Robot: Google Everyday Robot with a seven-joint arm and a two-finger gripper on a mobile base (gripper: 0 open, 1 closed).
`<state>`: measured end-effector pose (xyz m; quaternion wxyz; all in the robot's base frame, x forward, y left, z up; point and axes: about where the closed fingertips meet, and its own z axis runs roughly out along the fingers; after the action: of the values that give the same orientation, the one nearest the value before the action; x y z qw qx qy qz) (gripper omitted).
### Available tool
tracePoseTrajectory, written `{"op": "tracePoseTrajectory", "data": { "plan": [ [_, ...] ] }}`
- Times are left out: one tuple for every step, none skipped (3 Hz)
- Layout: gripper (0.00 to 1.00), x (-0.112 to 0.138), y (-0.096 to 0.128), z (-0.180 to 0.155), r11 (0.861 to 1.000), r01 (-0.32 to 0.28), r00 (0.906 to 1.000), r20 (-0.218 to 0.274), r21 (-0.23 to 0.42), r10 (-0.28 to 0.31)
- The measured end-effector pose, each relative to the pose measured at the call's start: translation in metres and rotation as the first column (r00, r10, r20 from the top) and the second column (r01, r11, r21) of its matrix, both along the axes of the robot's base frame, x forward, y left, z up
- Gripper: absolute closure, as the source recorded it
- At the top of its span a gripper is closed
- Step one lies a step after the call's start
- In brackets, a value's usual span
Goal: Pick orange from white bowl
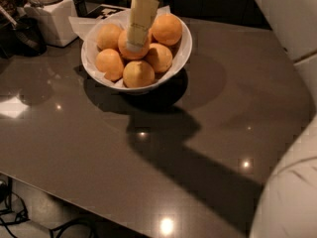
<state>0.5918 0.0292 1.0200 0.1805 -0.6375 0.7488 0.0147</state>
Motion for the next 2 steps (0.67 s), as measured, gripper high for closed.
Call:
{"op": "tracePoseTrajectory", "data": {
  "plan": [
    [0.06, 0.019, 0.014, -0.001, 1.0, -0.001, 1.0, 0.001, 0.017, 0.001],
    [0.08, 0.033, 0.027, -0.007, 1.0, 0.002, 1.0, -0.005, 0.017, -0.002]
  ]
}}
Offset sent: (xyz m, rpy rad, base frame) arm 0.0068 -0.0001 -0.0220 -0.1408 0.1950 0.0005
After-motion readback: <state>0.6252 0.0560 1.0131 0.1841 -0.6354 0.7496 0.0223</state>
